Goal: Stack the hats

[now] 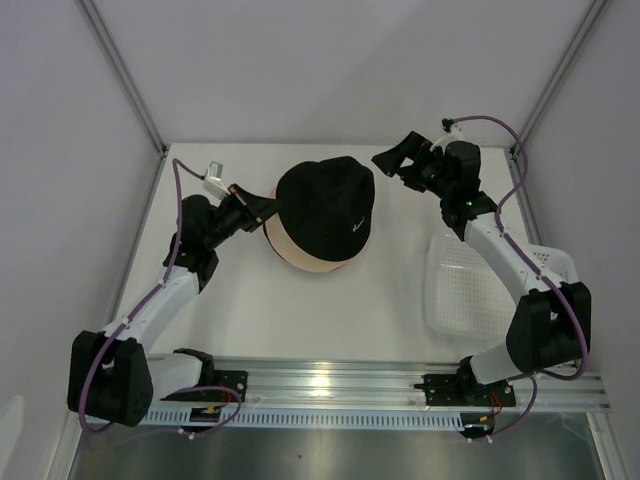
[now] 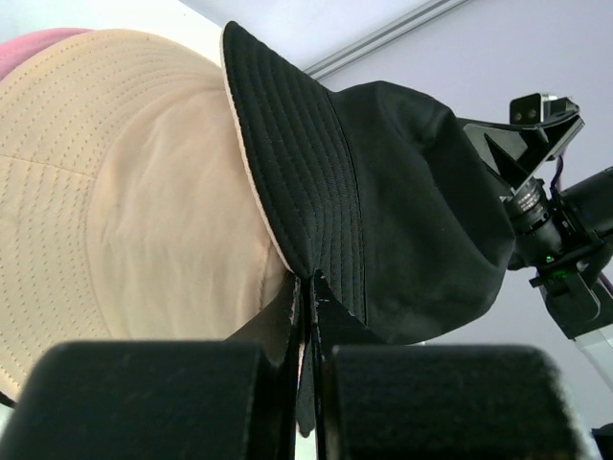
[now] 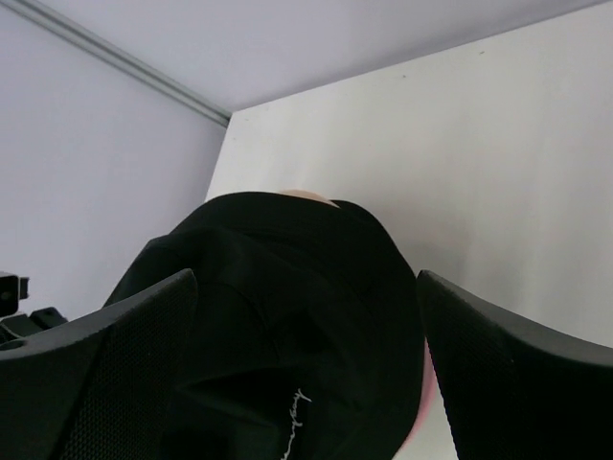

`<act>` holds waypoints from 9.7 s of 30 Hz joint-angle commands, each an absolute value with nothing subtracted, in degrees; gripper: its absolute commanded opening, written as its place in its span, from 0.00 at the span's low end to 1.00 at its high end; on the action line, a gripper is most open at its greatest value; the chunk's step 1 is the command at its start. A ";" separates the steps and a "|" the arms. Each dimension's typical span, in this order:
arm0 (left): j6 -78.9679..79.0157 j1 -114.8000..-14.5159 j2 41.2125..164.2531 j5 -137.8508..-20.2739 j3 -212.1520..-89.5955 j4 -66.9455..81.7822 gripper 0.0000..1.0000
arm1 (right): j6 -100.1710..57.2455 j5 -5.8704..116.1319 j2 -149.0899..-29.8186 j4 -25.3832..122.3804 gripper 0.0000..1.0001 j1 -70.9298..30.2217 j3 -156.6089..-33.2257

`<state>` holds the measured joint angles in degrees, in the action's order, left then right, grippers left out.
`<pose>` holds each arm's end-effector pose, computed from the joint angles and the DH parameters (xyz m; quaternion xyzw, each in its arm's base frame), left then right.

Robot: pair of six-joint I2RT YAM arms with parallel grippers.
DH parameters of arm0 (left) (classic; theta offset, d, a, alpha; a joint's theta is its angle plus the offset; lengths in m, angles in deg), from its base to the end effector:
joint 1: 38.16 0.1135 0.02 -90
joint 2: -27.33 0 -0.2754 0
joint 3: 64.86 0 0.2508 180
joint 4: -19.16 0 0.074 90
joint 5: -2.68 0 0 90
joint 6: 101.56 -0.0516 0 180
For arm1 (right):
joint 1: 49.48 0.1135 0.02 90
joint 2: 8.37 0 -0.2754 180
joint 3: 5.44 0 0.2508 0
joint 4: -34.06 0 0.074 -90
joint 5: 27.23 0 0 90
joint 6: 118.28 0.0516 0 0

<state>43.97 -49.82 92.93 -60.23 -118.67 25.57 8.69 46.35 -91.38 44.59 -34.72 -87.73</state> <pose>0.2608 -0.0778 0.3018 -0.1223 0.7258 -0.5064 0.4493 0.3428 0.1054 0.3596 0.0585 0.7682 0.3732 0.5168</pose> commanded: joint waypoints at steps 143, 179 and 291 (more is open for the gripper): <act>37.14 -52.83 104.50 -74.49 -113.25 18.93 0.01 | 12.15 37.46 -101.01 42.98 0.00 -34.80 -79.23; 37.31 -53.01 92.45 -74.32 -116.41 10.94 0.01 | 29.55 32.72 -93.80 18.12 0.79 -32.69 -66.04; 44.17 -40.09 133.15 -45.84 -140.05 56.12 0.35 | 2.48 31.57 -125.18 65.83 0.00 -30.32 -119.83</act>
